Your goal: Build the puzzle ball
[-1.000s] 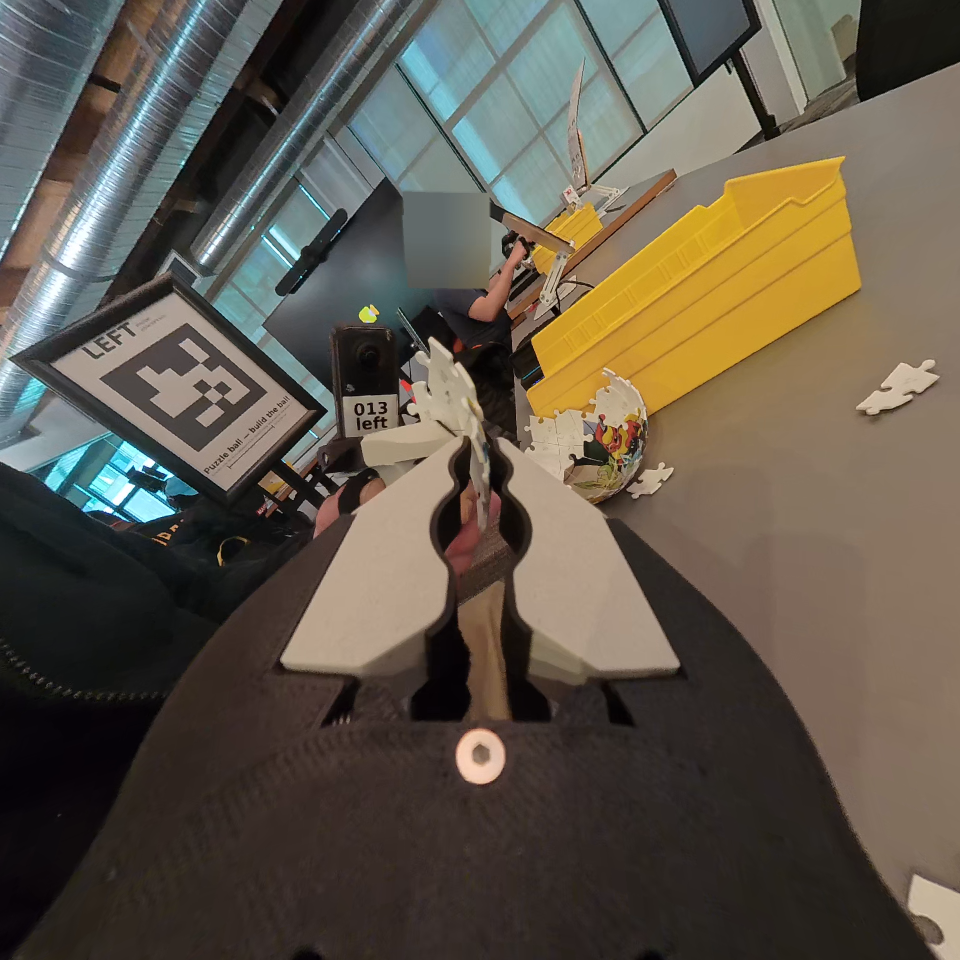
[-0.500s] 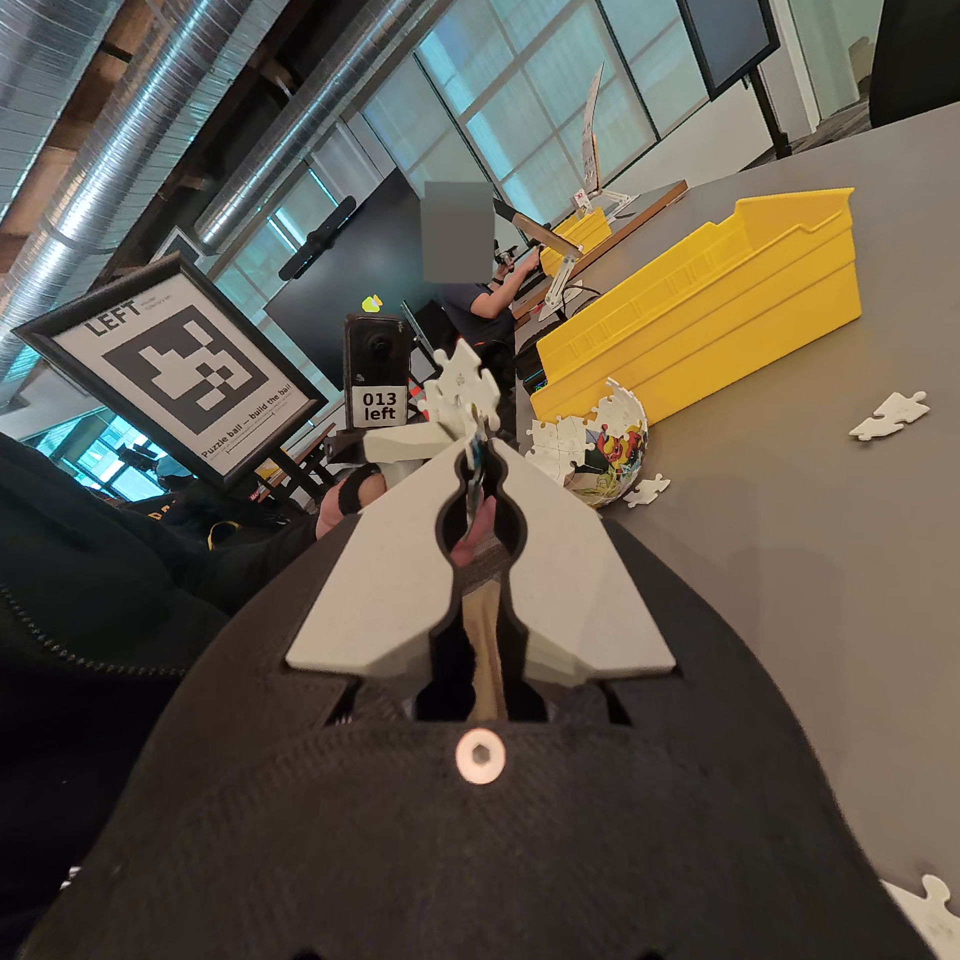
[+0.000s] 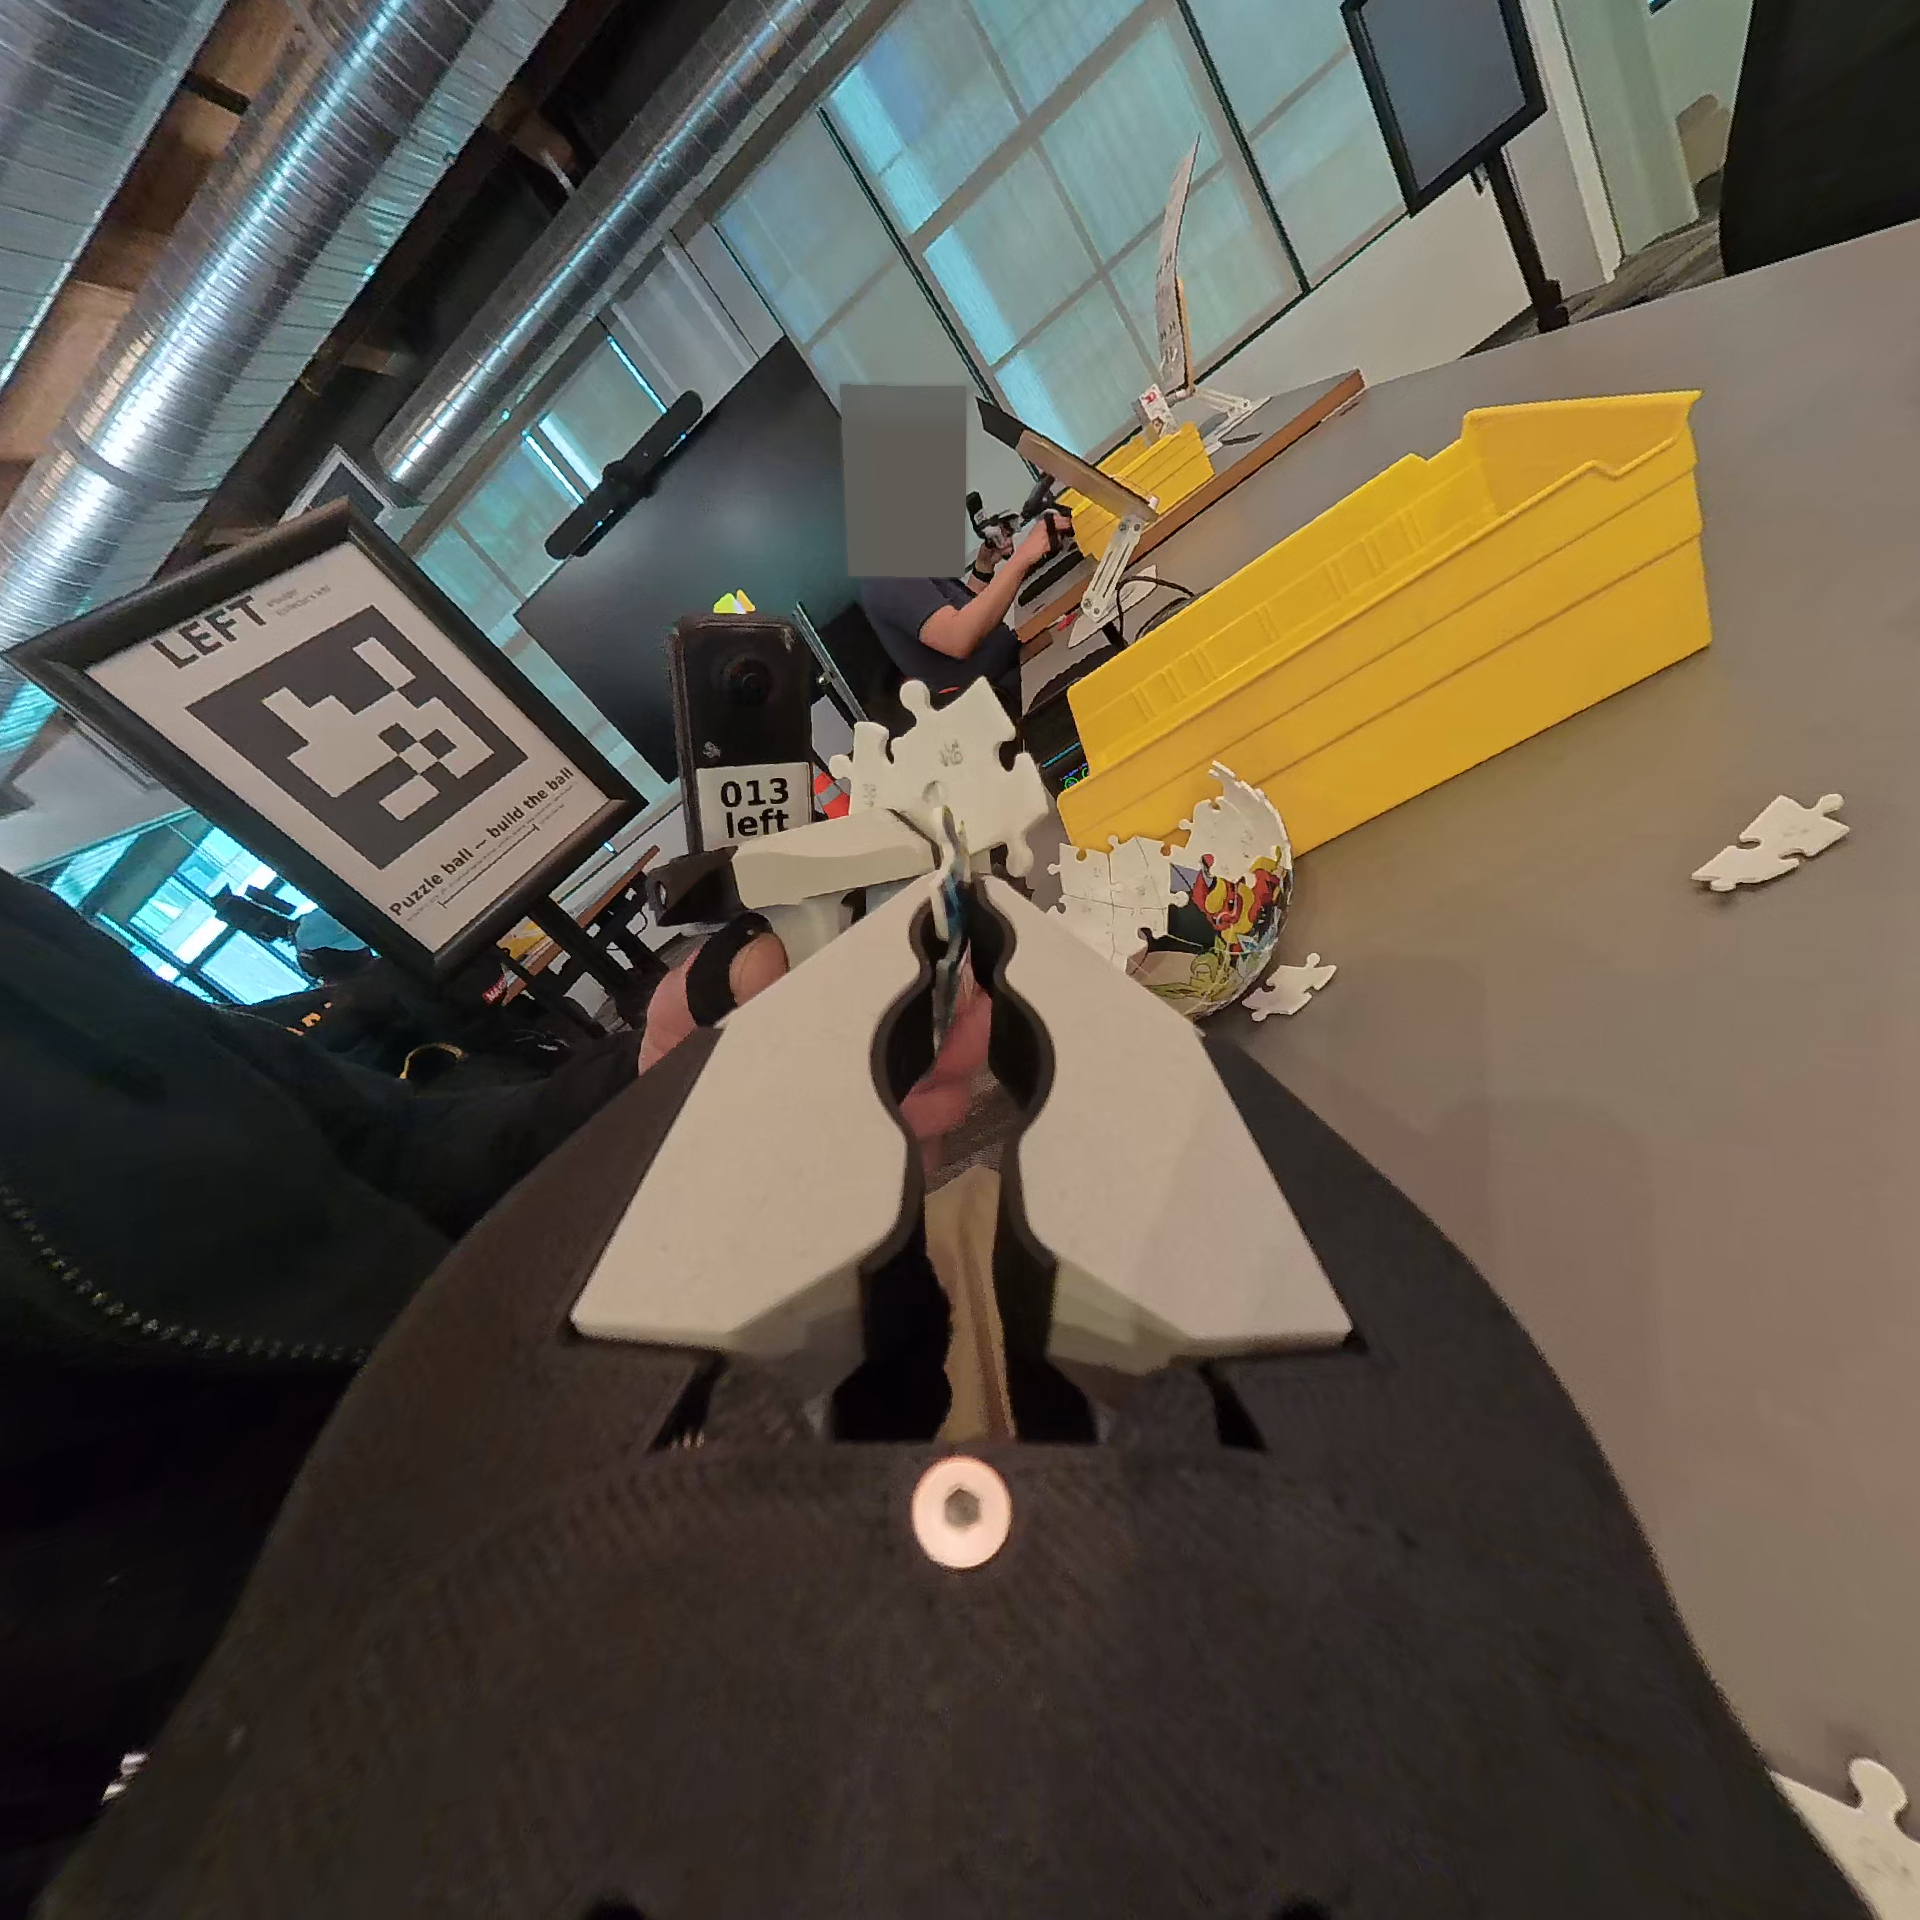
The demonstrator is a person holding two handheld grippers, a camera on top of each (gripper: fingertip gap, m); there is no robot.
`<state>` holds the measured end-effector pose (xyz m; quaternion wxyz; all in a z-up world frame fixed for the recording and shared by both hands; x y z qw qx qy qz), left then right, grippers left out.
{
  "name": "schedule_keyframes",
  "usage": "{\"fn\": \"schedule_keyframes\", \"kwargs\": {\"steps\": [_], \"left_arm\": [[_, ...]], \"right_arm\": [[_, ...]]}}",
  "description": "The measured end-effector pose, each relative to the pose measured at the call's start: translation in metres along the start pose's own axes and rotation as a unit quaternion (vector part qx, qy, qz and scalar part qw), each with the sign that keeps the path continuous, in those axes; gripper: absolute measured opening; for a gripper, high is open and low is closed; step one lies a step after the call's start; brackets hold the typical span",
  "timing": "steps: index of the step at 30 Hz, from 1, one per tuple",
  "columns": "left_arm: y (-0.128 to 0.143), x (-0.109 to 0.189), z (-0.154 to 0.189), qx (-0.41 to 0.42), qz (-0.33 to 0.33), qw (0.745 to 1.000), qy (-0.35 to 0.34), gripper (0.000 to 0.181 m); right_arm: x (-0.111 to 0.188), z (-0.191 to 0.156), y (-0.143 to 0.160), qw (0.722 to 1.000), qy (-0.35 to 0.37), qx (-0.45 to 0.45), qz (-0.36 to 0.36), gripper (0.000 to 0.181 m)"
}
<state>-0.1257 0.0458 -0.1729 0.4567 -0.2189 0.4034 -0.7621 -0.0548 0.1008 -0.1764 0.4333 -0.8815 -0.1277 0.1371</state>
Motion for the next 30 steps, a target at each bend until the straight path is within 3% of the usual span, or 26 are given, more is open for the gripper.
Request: {"fn": "schedule_keyframes", "kwargs": {"steps": [8, 30], "left_arm": [[-0.0034, -0.0002, -0.0013, 0.048, 0.037, 0.998, 0.033, 0.004], [-0.0048, -0.0018, -0.0008, 0.041, 0.087, 0.993, 0.061, 0.003]], "right_arm": [[0.0033, -0.0006, -0.0054, 0.998, -0.026, -0.044, 0.035, 0.001], [-0.0013, -0.0022, -0.0055, 0.975, -0.092, -0.179, 0.094, 0.0]]}}
Point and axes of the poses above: each gripper's, where its closed fingertips meet, x back along the fingers, y out of its underside, z = x × y across the jaws, the point moved 5 cm from there along x, back along the fingers, and after that the axes turned 4 degrees about -y, right-handed, at the moved point
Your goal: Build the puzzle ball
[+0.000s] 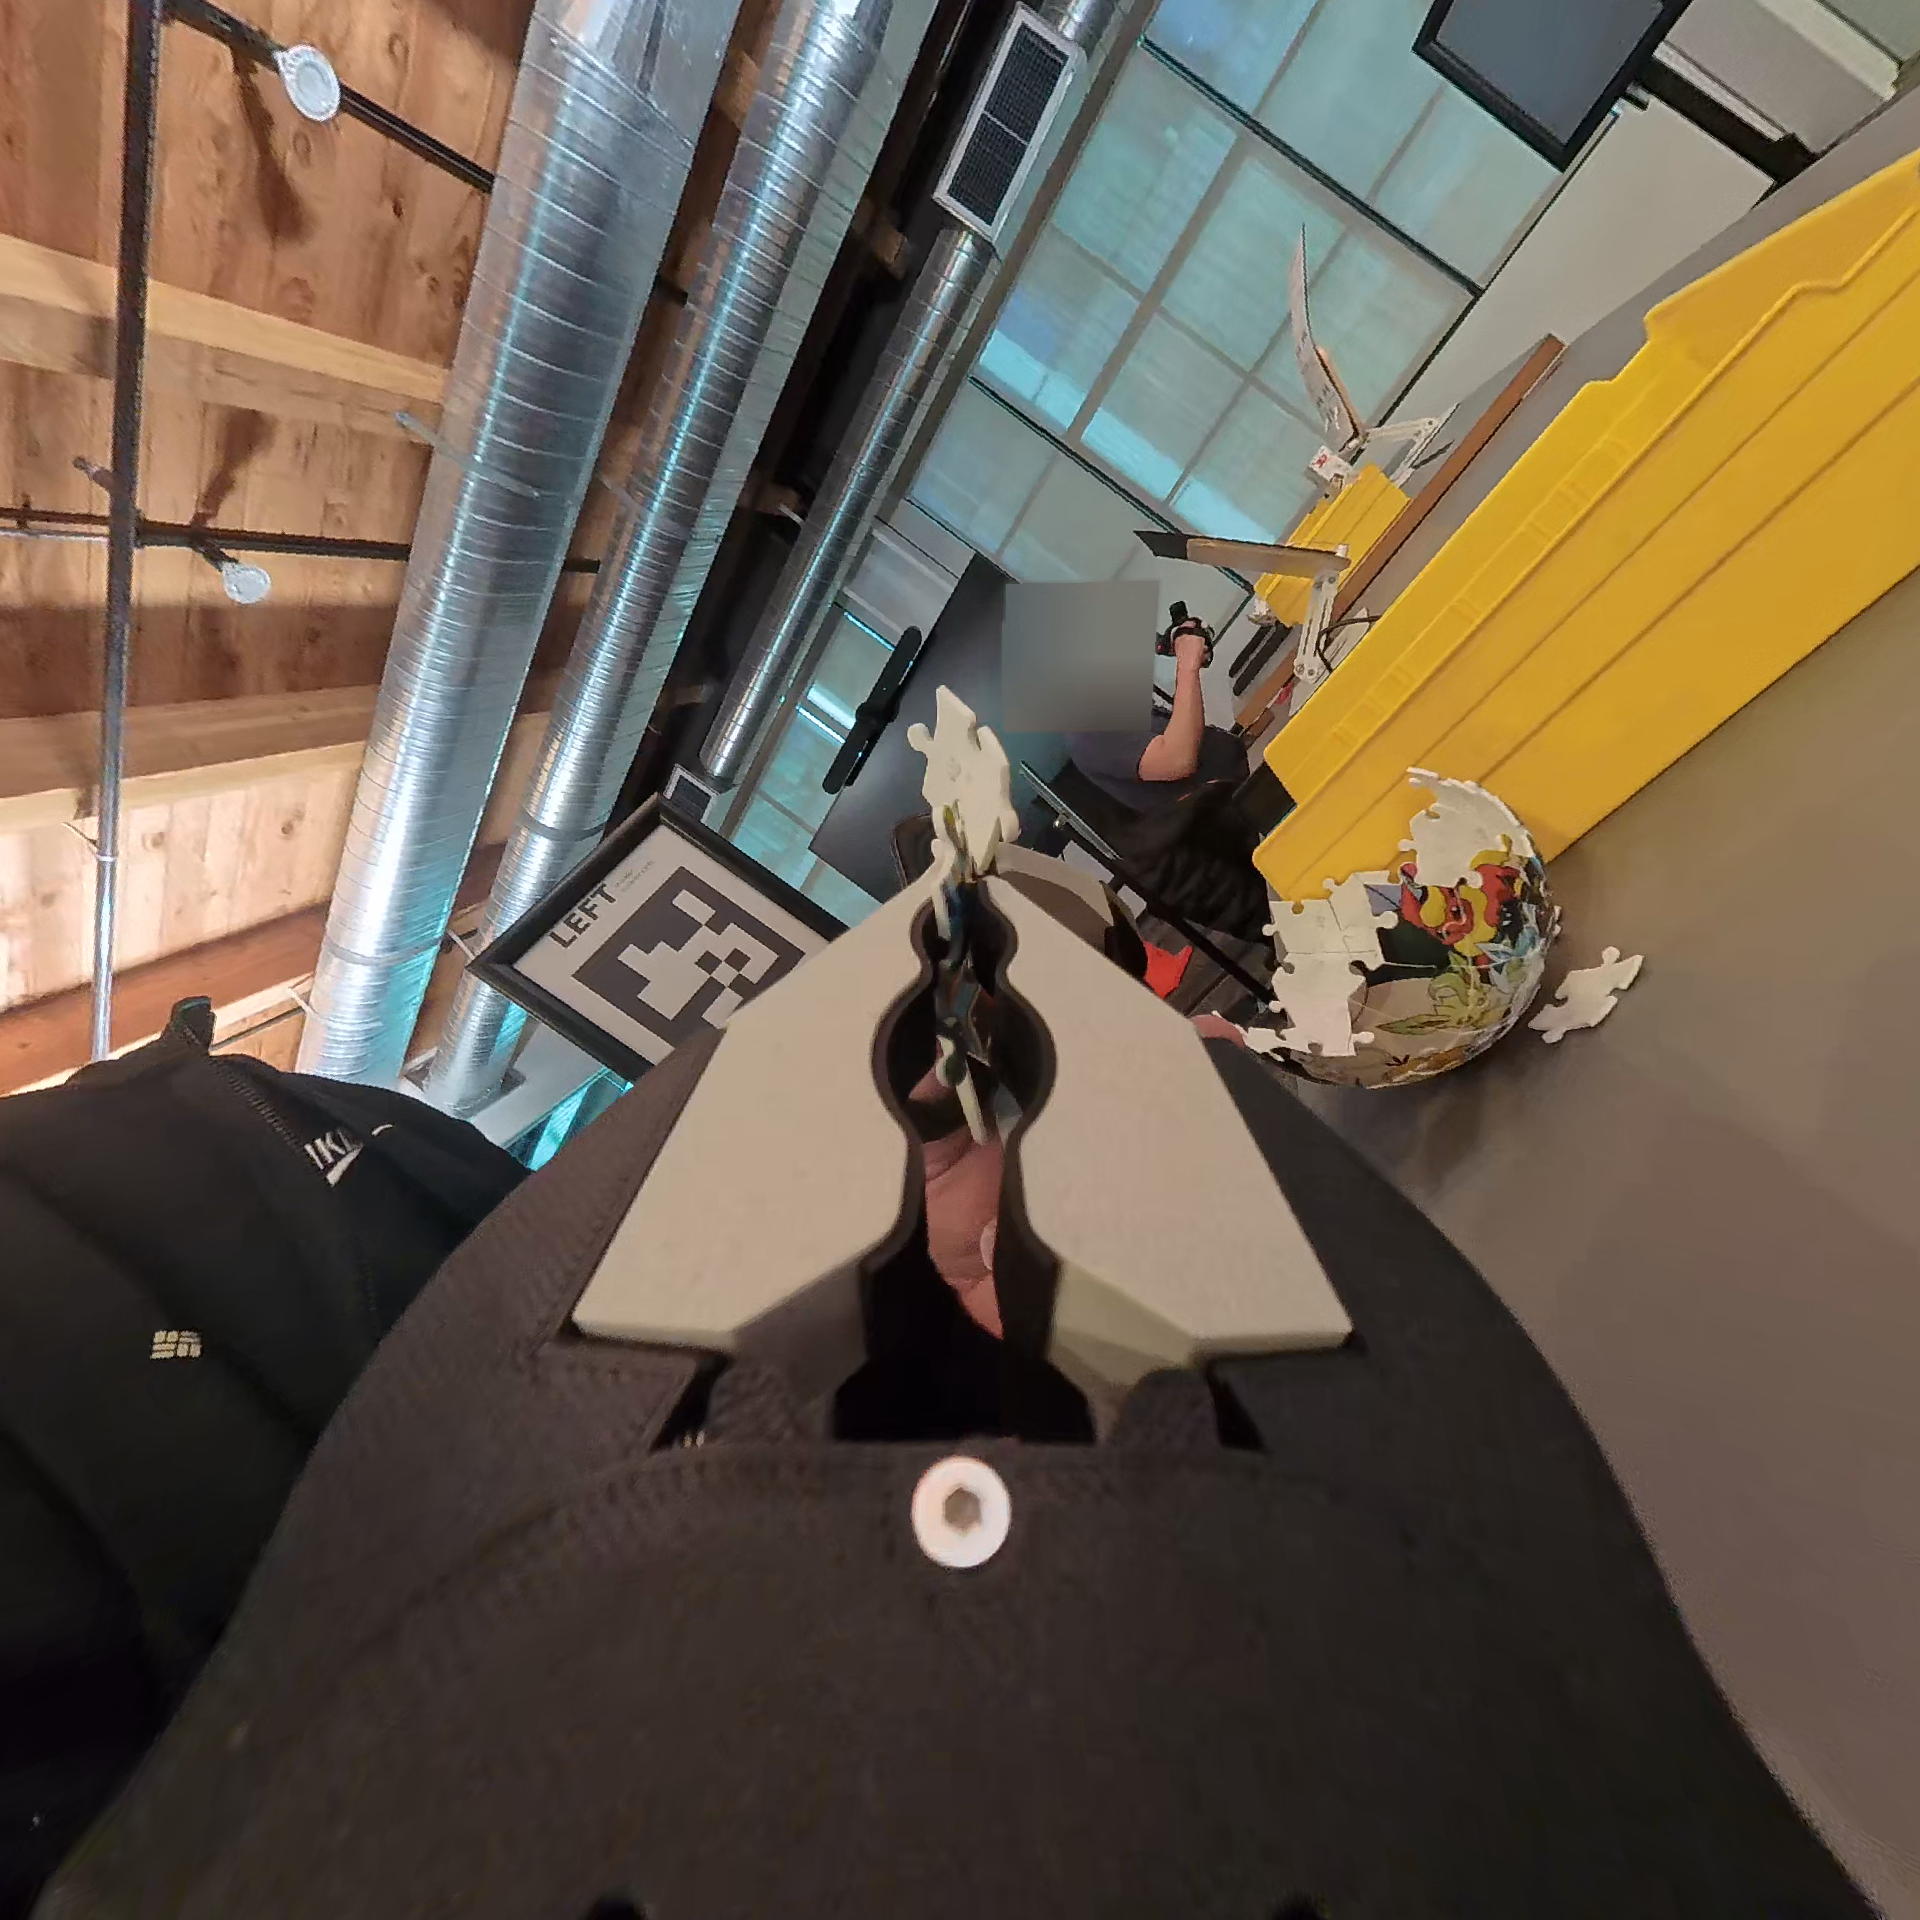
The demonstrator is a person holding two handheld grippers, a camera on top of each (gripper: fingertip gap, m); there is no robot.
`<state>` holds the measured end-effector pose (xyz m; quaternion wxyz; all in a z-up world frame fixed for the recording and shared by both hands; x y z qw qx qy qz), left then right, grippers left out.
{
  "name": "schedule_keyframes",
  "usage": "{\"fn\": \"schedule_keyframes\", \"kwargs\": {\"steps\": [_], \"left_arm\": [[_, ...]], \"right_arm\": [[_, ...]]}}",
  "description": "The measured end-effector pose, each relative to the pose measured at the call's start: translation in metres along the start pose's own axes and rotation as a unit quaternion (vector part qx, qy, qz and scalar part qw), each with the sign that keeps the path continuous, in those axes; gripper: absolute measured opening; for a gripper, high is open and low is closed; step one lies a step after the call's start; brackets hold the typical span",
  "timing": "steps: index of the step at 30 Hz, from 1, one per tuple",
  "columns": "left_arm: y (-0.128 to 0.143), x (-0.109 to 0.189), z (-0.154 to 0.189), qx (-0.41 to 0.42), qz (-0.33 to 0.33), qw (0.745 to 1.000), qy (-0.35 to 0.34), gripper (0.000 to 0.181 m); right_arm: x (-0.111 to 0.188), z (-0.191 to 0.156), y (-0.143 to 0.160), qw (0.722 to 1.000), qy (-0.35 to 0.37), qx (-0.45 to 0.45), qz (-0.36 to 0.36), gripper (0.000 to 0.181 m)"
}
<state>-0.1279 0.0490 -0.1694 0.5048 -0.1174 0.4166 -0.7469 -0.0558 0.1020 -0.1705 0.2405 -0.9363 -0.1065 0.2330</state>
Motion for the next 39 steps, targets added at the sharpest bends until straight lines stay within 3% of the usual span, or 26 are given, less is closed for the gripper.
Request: {"fn": "schedule_keyframes", "kwargs": {"steps": [39], "left_arm": [[0.01, 0.002, -0.014, 0.058, 0.032, 0.998, -0.003, 0.003]], "right_arm": [[0.003, 0.012, 0.0, 0.999, 0.034, -0.011, 0.012, 0.0]]}}
Point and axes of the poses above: each gripper's, where its closed fingertips meet, x back along the fingers, y out of its underside, z = x × y across the jaws, the point moved 5 cm from there along x, back along the fingers, and after that the axes turned 4 degrees about -y, right-handed, at the moved point
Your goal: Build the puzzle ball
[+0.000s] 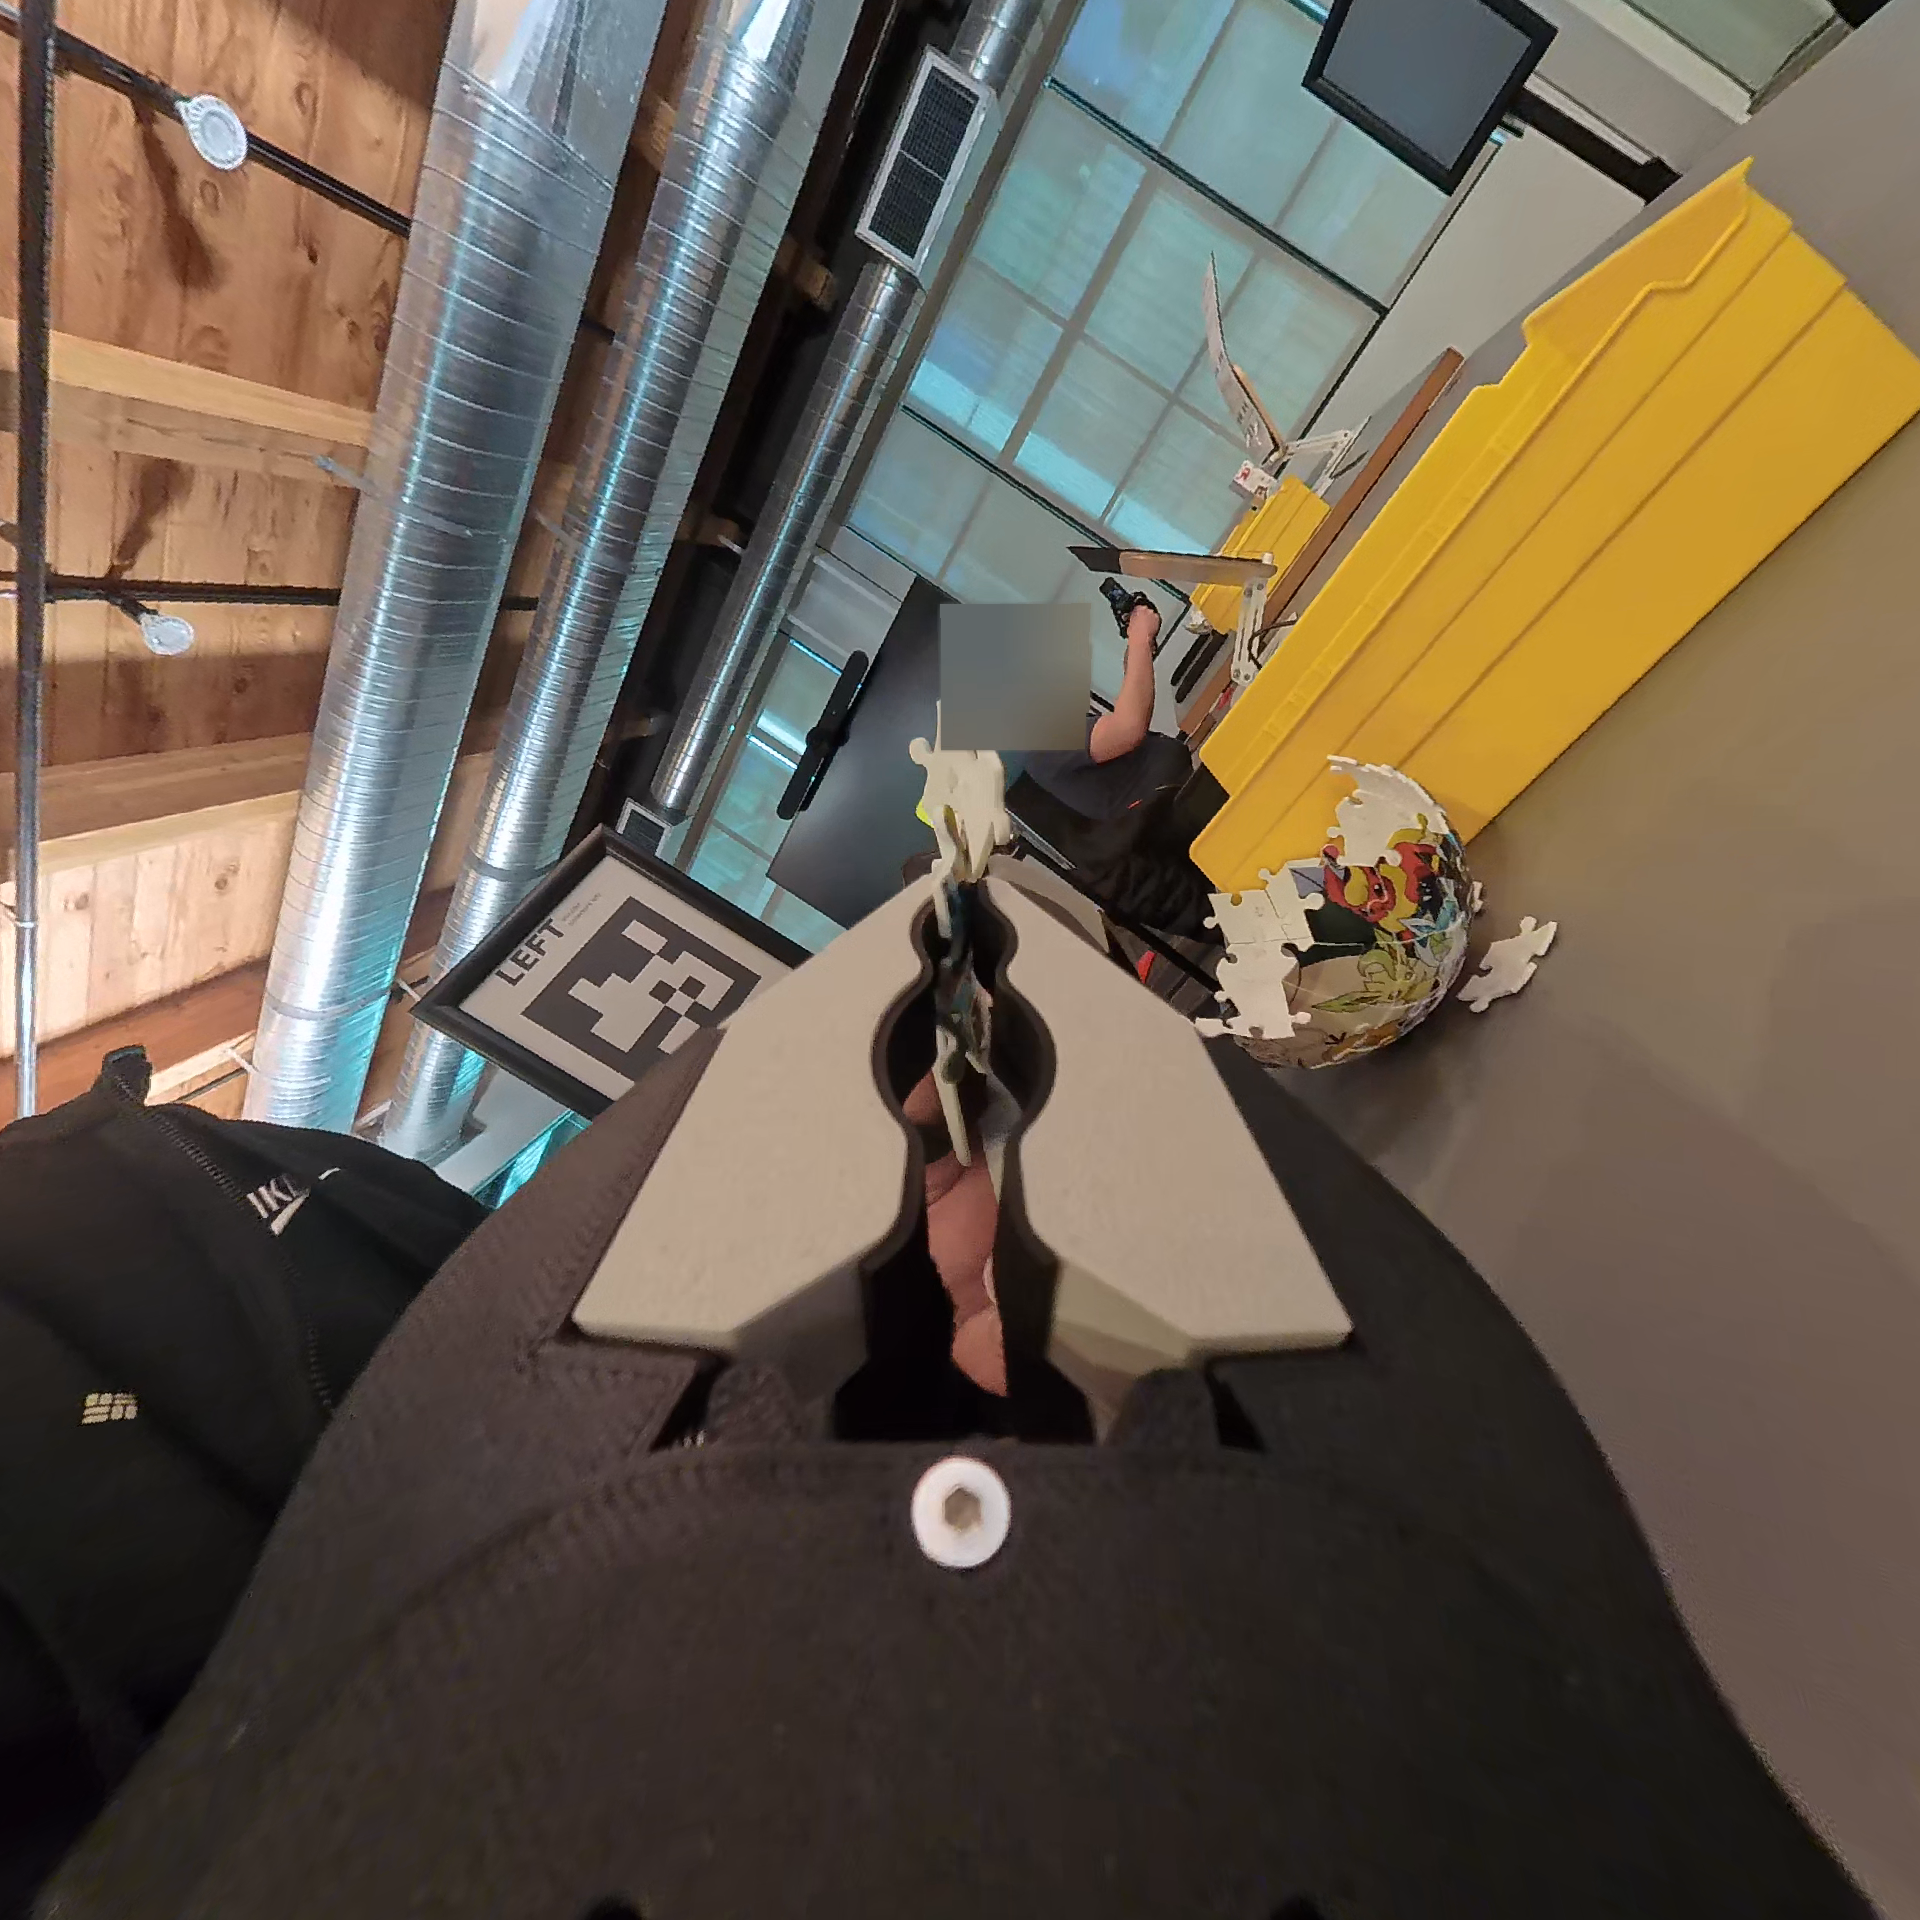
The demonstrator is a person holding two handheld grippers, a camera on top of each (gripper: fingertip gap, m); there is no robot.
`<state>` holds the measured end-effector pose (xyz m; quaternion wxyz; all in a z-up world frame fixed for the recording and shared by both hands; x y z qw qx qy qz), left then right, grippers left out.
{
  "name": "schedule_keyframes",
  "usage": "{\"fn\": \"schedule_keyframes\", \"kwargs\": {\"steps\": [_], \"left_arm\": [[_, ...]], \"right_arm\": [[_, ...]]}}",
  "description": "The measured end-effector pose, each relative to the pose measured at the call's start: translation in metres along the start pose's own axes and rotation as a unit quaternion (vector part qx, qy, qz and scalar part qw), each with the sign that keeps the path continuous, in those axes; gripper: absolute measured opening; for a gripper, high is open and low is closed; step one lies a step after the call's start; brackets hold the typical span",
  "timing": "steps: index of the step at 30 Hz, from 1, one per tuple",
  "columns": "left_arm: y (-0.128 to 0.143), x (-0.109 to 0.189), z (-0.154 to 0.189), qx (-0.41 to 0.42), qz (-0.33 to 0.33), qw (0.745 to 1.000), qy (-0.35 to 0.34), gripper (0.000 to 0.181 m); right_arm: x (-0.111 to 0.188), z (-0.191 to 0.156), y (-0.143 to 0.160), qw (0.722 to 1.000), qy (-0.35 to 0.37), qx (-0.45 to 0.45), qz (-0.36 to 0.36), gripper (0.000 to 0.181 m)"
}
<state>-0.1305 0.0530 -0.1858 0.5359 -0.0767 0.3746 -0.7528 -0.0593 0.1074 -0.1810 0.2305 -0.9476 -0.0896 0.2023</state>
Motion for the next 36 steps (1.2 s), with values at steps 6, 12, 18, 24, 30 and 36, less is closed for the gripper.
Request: {"fn": "schedule_keyframes", "kwargs": {"steps": [6, 12, 18, 24, 30, 36], "left_arm": [[0.0007, -0.0002, -0.0001, -0.039, -0.004, 0.999, -0.025, 0.003], [-0.0011, -0.0004, 0.0023, -0.037, 0.014, 0.999, -0.022, 0.003], [-0.0013, -0.0013, 0.003, -0.07, 0.022, 0.997, -0.04, 0.003], [-0.0004, -0.0021, 0.0049, -0.124, 0.016, 0.991, -0.049, 0.003], [-0.0024, -0.0031, 0.0067, -0.139, 0.0, 0.989, -0.047, 0.003], [-0.0014, -0.0036, 0.0063, -0.069, -0.001, 0.997, -0.029, 0.003]], "right_arm": [[0.0006, 0.0024, -0.0002, 0.999, 0.027, 0.031, -0.004, 0.0], [-0.0004, 0.0012, 0.0004, 0.999, 0.021, 0.01, 0.024, 0.001], [-0.0008, 0.002, 0.0009, 0.998, 0.03, -0.003, 0.051, 0.0], [-0.0001, 0.0044, 0.0019, 0.997, 0.029, -0.033, 0.063, 0.001], [-0.0001, 0.0019, 0.0007, 0.998, 0.035, -0.012, 0.052, 0.001], [0.0004, 0.001, -0.0004, 0.998, 0.047, 0.029, 0.036, 0.001]]}}
Point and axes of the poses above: each gripper's, where its closed fingertips meet, x back along the fingers, y out of its underside, z = x × y across the jaws, the point moved 5 cm from there along x, back along the fingers, and after that the axes turned 4 degrees about -y, right-handed, at the moved point
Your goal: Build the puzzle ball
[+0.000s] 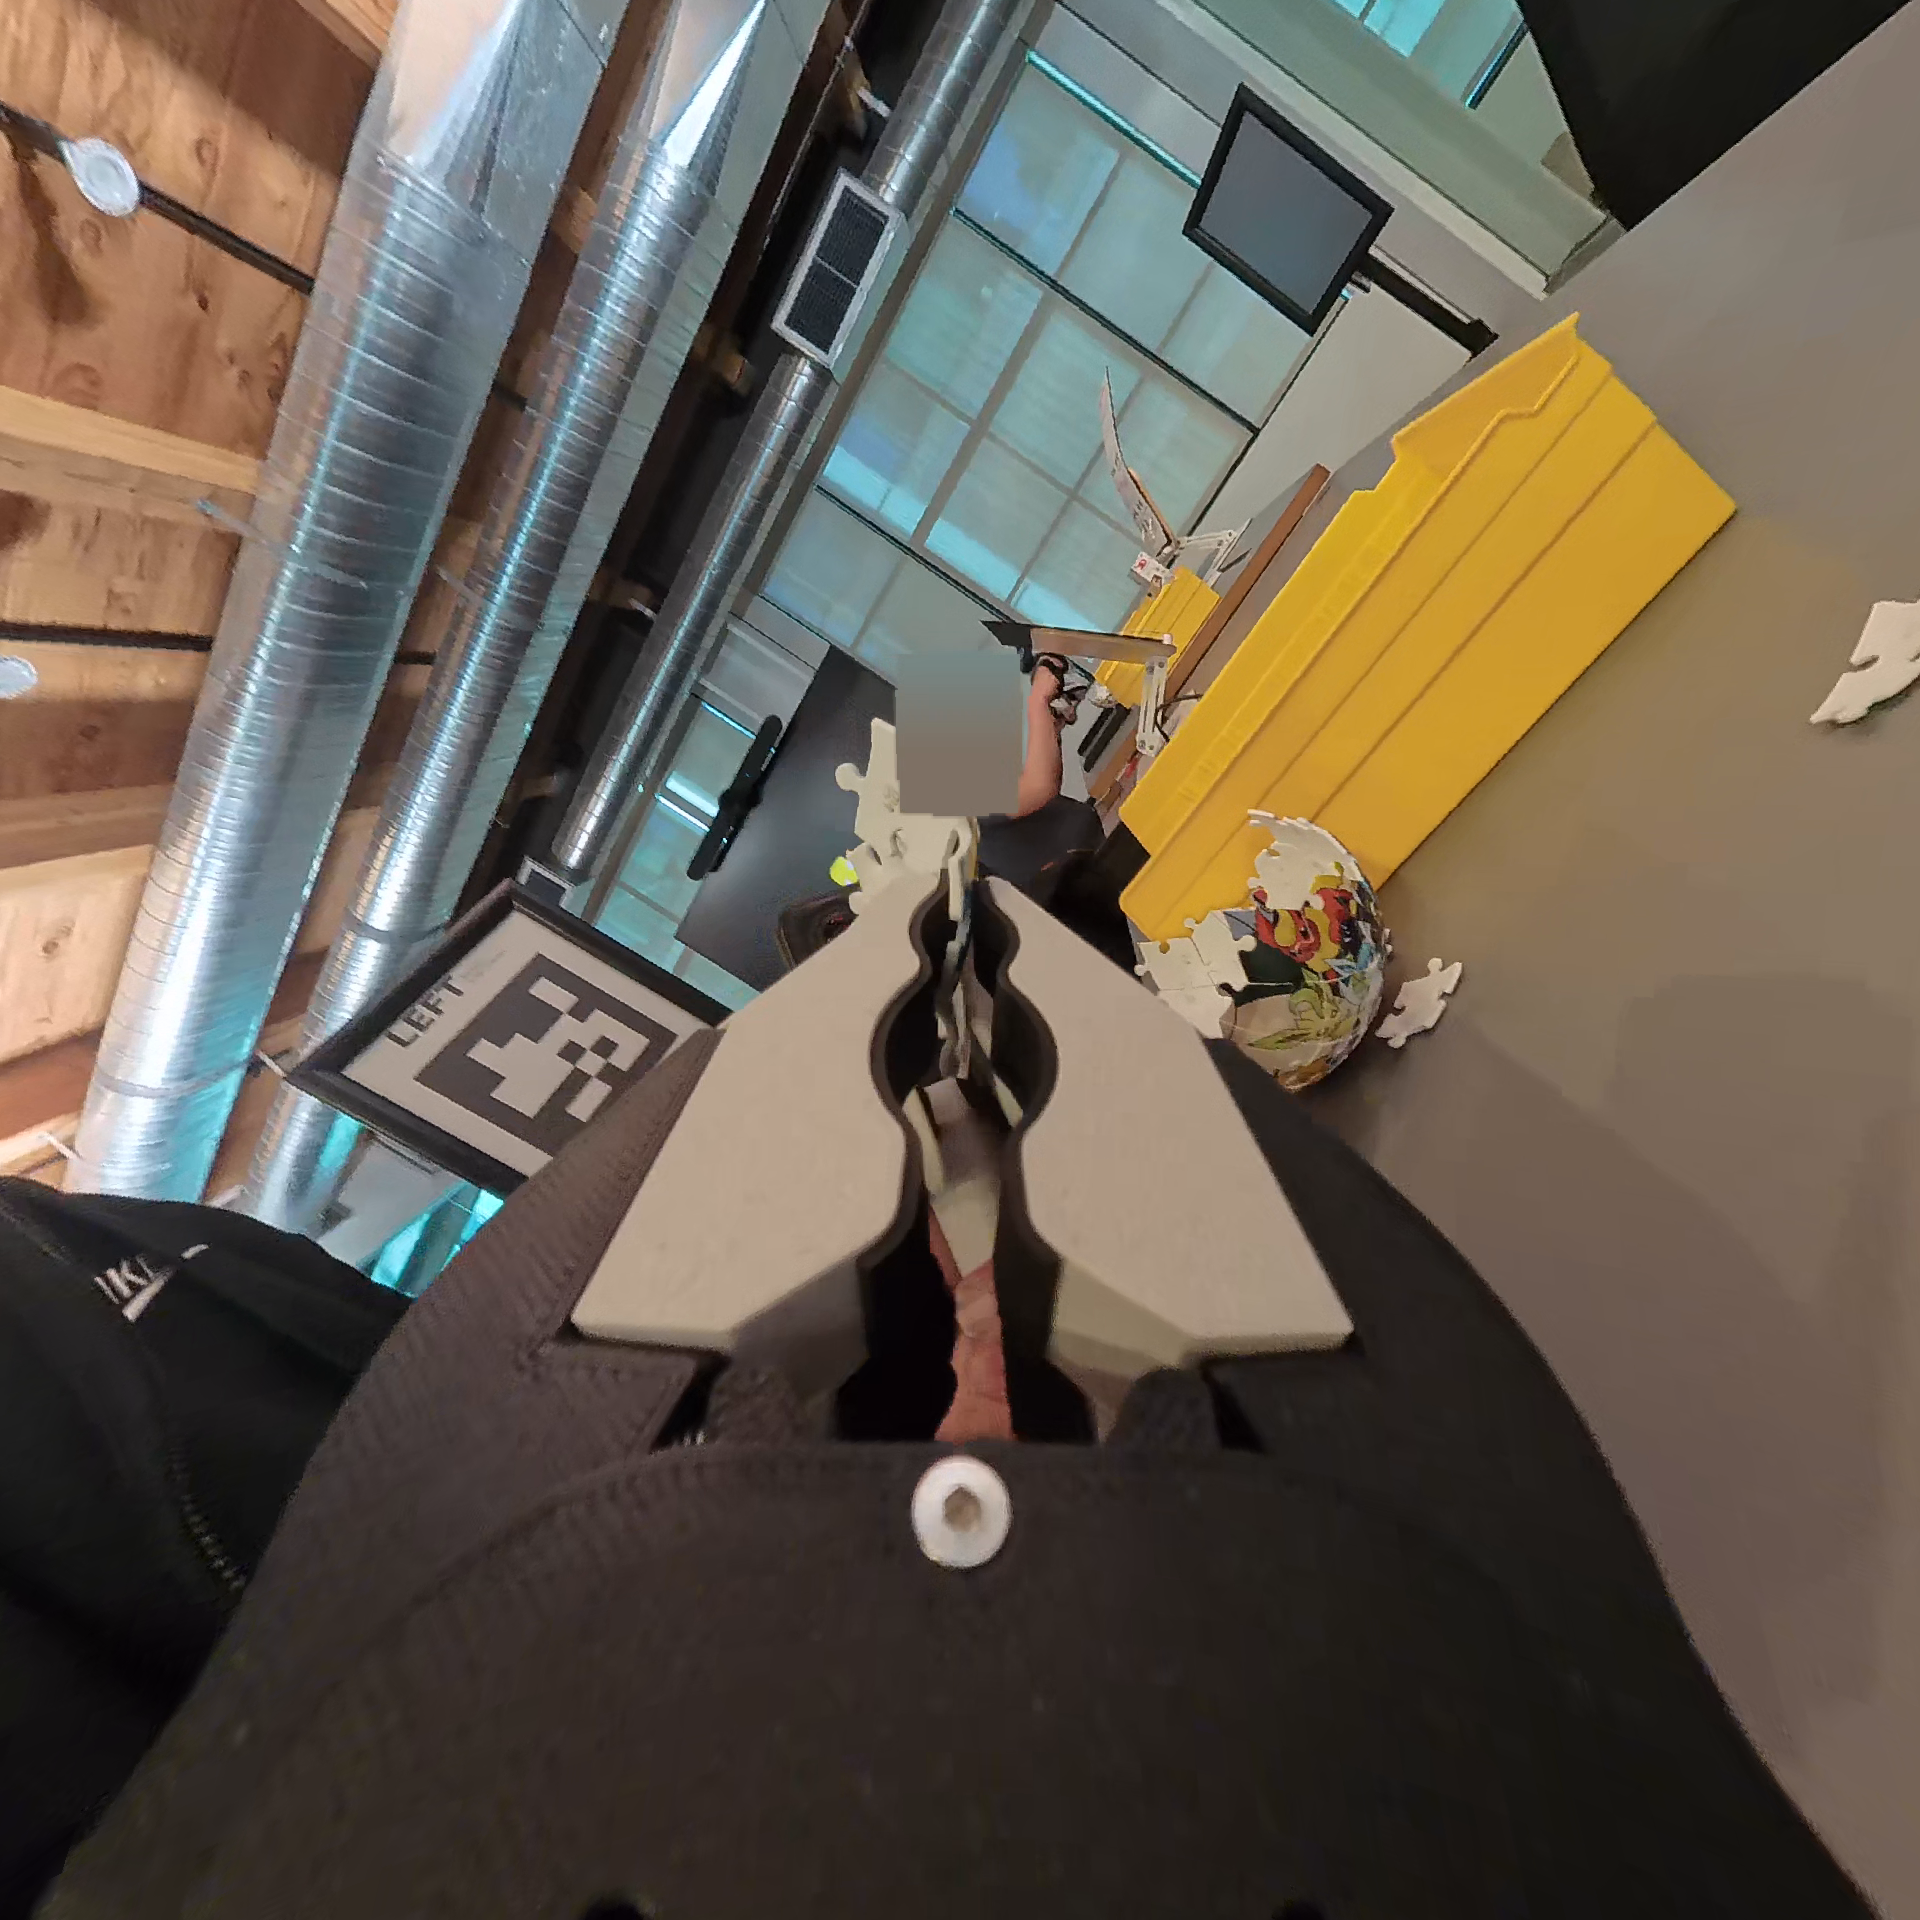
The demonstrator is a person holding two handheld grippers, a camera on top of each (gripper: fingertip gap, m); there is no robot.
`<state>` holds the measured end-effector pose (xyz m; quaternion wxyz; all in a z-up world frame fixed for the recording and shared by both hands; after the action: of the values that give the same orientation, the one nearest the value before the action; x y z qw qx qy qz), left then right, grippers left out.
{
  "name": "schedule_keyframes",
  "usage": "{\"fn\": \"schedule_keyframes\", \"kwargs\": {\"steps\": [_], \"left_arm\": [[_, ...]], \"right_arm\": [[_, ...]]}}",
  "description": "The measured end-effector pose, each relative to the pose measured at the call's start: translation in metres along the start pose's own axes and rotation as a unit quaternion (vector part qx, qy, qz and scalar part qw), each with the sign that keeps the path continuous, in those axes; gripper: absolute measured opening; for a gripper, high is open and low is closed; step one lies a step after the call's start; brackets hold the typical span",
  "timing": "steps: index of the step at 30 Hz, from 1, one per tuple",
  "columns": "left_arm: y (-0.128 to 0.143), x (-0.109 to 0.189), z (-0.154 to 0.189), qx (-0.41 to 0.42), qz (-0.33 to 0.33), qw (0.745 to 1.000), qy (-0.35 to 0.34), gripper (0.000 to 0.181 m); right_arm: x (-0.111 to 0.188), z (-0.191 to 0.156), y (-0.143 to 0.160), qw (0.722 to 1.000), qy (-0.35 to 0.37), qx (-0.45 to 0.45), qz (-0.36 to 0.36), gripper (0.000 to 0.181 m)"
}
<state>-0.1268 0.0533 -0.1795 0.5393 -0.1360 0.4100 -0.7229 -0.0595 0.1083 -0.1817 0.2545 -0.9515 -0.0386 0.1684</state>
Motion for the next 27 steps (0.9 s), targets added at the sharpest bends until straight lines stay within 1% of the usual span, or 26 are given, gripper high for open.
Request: {"fn": "schedule_keyframes", "kwargs": {"steps": [2, 3, 4, 5, 6, 7, 8, 10, 11, 12, 13, 14, 15, 17, 20, 22, 24, 27], "left_arm": [[-0.001, 0.0, 0.0, 0.015, 0.004, 1.0, 0.006, 0.003], [-0.001, 0.0, 0.0, 0.005, 0.002, 1.0, 0.001, 0.003], [0.0, 0.0, 0.003, -0.002, -0.001, 1.0, 0.012, 0.003], [0.005, -0.004, 0.011, 0.0, -0.022, 0.999, 0.031, 0.003], [0.009, -0.009, 0.021, -0.012, -0.031, 0.999, 0.038, 0.003], [0.01, -0.013, 0.025, -0.03, -0.029, 0.999, 0.025, 0.003], [0.003, -0.014, 0.023, -0.033, -0.01, 0.999, 0.01, 0.003], [-0.008, -0.011, 0.011, -0.011, 0.0, 1.0, 0.001, 0.003], [-0.01, -0.008, 0.003, -0.008, 0.003, 1.0, -0.011, 0.003], [-0.01, -0.006, -0.003, 0.006, 0.009, 1.0, -0.017, 0.003], [-0.007, -0.004, -0.005, 0.028, 0.015, 0.999, -0.016, 0.003], [-0.001, -0.005, -0.007, 0.033, 0.012, 0.999, -0.022, 0.003], [0.005, -0.006, -0.01, 0.031, 0.003, 0.999, -0.031, 0.003], [0.008, -0.008, -0.021, 0.052, -0.005, 0.998, -0.031, 0.003], [0.006, -0.016, -0.035, 0.069, -0.017, 0.997, -0.039, 0.003], [0.004, -0.021, -0.044, 0.088, -0.026, 0.995, -0.042, 0.003], [0.009, -0.025, -0.051, 0.098, -0.051, 0.993, -0.044, 0.003], [0.021, -0.024, -0.061, 0.103, -0.079, 0.989, -0.068, 0.003]], "right_arm": [[-0.001, -0.002, 0.0, 1.0, 0.002, 0.01, -0.002, 0.001], [-0.001, -0.002, 0.0, 1.0, 0.009, 0.02, -0.003, 0.001], [-0.001, -0.002, 0.0, 0.999, 0.021, 0.034, -0.004, 0.001], [-0.002, 0.0, 0.001, 0.998, 0.04, 0.043, -0.007, 0.001], [-0.003, 0.002, 0.004, 0.998, 0.043, 0.047, -0.013, 0.001], [-0.005, 0.001, 0.006, 0.998, 0.037, 0.047, -0.014, 0.001], [-0.006, -0.003, 0.006, 0.998, 0.036, 0.052, -0.01, 0.001], [-0.003, -0.005, 0.0, 0.995, 0.058, 0.08, -0.008, 0.001], [-0.001, 0.001, -0.002, 0.996, 0.066, 0.067, -0.005, 0.001], [0.004, 0.01, -0.005, 0.996, 0.071, 0.046, 0.013, 0.001], [0.009, 0.017, -0.008, 0.997, 0.07, 0.017, 0.031, 0.0], [0.012, 0.02, -0.01, 0.997, 0.072, 0.008, 0.035, 0.0], [0.015, 0.022, -0.012, 0.996, 0.082, 0.022, 0.036, 0.0], [0.018, 0.028, -0.015, 0.996, 0.08, 0.008, 0.036, 0.0], [0.023, 0.037, -0.027, 0.995, 0.096, 0.019, 0.022, 0.0], [0.028, 0.048, -0.029, 0.994, 0.11, 0.014, -0.016, 0.001], [0.038, 0.057, -0.031, 0.991, 0.131, 0.005, -0.026, 0.001], [0.046, 0.066, -0.025, 0.982, 0.167, 0.015, -0.089, 0.001]]}}
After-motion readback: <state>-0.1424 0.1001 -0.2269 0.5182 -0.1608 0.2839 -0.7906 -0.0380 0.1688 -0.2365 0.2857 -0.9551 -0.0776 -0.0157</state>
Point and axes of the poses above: each gripper's, where its closed fingertips meet, x back along the fingers, y out of its underside, z = x × y across the jaws, the point moved 5 cm from there along x, back along the fingers, and after that the axes turned 4 degrees about -y, right-handed, at the moved point
